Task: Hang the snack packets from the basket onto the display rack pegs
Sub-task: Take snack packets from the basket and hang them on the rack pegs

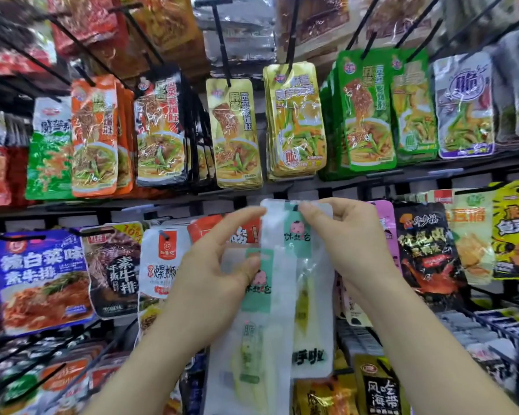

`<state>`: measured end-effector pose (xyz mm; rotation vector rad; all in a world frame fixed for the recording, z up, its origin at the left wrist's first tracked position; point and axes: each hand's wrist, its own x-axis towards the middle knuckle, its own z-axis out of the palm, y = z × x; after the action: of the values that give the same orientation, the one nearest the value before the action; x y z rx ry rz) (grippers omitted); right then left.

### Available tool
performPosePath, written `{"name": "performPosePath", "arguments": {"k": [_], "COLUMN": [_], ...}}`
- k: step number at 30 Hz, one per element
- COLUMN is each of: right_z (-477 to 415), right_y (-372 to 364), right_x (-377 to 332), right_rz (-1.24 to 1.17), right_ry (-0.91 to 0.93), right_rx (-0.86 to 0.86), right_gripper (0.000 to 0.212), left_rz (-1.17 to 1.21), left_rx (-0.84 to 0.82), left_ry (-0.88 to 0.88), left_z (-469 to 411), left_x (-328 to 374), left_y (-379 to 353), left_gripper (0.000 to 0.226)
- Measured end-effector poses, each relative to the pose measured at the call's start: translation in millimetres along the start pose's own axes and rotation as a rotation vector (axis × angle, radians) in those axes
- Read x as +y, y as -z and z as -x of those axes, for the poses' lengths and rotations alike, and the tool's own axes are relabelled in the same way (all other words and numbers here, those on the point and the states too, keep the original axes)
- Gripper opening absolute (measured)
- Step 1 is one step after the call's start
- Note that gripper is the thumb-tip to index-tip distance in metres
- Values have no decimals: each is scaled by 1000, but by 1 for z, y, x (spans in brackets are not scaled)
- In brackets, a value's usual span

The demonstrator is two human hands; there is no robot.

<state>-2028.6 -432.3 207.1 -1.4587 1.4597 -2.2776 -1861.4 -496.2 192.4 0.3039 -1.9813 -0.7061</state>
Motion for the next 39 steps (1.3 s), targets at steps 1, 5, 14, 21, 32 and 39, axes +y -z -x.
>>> {"name": "performPosePath", "arguments": {"k": [1,5,14,21,32,39], "right_z": [-3,-14,-13,5,-4,-5], "right_y": [1,1,10,18,5,13], "right_x": [0,-3,-1,6,5,-3], "right_rz": [-1,102,488,795,1125,1084], "right_ry": [-2,30,75,276,282,185], "right_rx": [-1,-21,-58,-127,-99,-242], "right_gripper": [31,43,17,73,25,16], "left_rz": [-69,-180,-300,-394,-528,-434], "left_rx": [1,35,-7,-2,-16,-76], "left_ry": [-14,-6,36,74,138,68], "left_z": [-1,-6,-13,-22,-36,1], "left_x": [0,3,-12,-22,-24,-16], "left_y": [-2,-9,-15,-22,-25,-1], "left_gripper": [55,46,45,47,49,39]}}
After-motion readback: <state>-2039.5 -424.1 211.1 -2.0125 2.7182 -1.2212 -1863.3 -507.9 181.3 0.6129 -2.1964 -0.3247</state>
